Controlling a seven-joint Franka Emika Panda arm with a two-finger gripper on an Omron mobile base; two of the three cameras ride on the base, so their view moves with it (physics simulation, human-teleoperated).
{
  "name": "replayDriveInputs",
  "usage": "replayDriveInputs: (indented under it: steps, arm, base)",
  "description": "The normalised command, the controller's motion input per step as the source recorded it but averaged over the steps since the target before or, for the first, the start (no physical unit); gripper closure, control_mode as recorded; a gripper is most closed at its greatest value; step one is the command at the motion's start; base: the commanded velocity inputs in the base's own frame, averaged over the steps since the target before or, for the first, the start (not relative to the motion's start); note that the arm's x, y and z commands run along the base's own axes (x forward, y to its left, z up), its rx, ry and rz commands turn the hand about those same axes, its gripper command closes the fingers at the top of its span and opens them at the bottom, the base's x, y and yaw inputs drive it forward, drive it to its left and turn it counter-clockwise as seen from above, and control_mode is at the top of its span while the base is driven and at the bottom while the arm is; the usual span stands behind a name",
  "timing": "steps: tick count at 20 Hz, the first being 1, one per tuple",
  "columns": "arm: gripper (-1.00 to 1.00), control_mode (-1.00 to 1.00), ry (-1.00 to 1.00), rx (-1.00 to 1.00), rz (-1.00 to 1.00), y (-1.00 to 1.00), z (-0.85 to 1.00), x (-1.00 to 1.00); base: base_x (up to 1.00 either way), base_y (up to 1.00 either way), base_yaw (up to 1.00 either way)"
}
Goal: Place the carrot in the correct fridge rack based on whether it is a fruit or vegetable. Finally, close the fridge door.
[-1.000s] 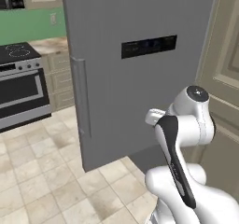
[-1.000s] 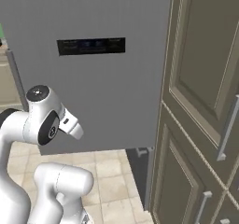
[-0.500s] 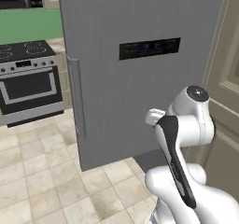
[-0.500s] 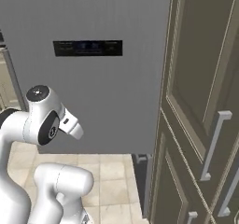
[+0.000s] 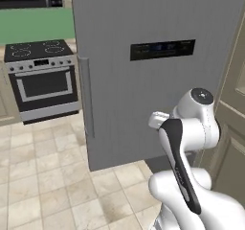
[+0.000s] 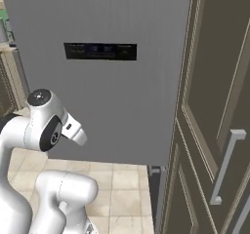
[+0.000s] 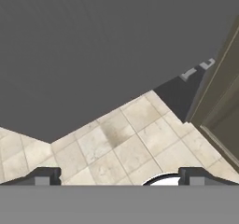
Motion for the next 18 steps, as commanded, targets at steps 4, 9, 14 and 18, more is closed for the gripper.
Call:
replayDriveInputs:
  steps: [4,9,14,18]
  arm:
    - [-1.00,1.00,0.00,0.00,0.00,0.00,0.00,0.00]
    - [-1.00,1.00,0.00,0.00,0.00,0.00,0.00,0.00]
    - [-1.00,-1.00,-0.01,0.00,0.00,-0.09,0.00,0.11]
    - [-1.00,-1.00,-0.11,0.00,-0.01,-0.15,0.00,0.45]
  base:
    - [0.04,-0.24,0.20]
    - [0.21,-0.19,0.17]
    - [0.03,0.00,0.03]
    - [0.00,0.00,0.00]
